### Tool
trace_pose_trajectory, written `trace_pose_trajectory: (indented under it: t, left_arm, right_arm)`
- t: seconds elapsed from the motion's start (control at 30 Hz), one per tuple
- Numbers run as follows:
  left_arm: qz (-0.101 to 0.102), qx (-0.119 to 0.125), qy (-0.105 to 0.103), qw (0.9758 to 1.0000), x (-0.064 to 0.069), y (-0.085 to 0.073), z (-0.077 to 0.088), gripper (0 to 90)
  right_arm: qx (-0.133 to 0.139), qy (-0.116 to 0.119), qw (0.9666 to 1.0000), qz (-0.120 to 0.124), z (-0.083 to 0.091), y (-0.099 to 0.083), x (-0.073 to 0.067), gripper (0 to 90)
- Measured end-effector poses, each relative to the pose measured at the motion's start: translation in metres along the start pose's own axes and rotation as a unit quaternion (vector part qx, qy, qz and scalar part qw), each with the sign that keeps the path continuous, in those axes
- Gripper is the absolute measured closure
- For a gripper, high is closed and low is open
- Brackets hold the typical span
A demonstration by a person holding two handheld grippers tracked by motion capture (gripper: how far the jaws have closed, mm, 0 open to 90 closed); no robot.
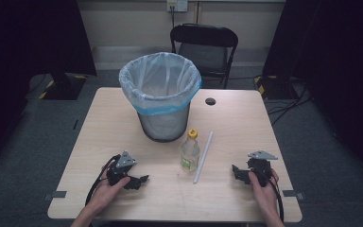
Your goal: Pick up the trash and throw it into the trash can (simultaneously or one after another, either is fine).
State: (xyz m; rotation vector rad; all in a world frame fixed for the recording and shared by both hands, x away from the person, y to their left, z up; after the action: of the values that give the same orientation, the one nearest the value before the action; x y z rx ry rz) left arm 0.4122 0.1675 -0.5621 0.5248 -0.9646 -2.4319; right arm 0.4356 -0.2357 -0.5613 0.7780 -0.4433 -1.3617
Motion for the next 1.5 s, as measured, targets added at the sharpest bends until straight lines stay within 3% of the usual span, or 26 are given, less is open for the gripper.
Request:
trace_pose_trajectory:
  t: [0.27,0.4,0.6,0.7,0.83,1.07,1.23,1.4,1.5]
  left_arm:
    - [0.000,0.000,0.000,1.0000,0.000,0.000,0.000,13.4]
    - [0.001,0.001,-0.003,1.0000,0.000,0.000,0.000,13.7]
    - [0.005,0.000,-0.001,1.0000,0.001,0.001,0.001,15.9]
    - [-0.003,-0.006,0.009,0.9999,-0.001,0.001,0.003,16.9]
    - [0.000,0.019,0.015,0.9997,-0.001,0.007,0.009,17.5]
    - [-0.003,0.032,0.014,0.9994,0.002,0.013,0.011,17.2]
    - [0.008,0.057,0.004,0.9984,0.007,0.025,0.013,17.1]
    - [0.006,0.072,-0.004,0.9974,0.012,0.036,0.012,16.9]
    - [0.034,0.100,-0.022,0.9942,0.014,0.045,0.012,18.5]
  right_arm:
    - [0.001,-0.002,1.0000,-0.001,0.000,0.000,0.000,11.3]
    - [-0.004,0.020,0.9996,0.019,0.005,-0.004,0.000,11.7]
    - [-0.004,0.021,0.9995,0.021,0.005,-0.004,0.000,11.8]
    - [-0.004,0.021,0.9996,0.021,0.005,-0.004,0.000,11.8]
    - [-0.004,0.021,0.9995,0.021,0.005,-0.005,0.000,11.8]
    - [-0.004,0.021,0.9995,0.021,0.005,-0.004,0.000,11.7]
    - [-0.004,0.021,0.9996,0.020,0.005,-0.004,0.000,11.7]
    - [-0.004,0.021,0.9995,0.021,0.005,-0.004,0.000,11.6]
    - [-0.004,0.021,0.9996,0.021,0.005,-0.004,0.000,11.6]
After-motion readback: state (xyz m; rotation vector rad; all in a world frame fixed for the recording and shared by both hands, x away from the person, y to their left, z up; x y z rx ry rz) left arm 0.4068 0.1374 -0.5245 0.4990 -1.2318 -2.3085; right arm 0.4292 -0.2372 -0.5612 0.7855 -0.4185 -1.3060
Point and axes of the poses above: each handheld gripper's, and its own axes: z roughly backward along the jaws, y roughly out of its top, x roughly to its right, the point moved 9 cm from there along -z, roughly forward along the jaws, and after that the axes turned 13 degrees about -z, right-handed, at the moved point
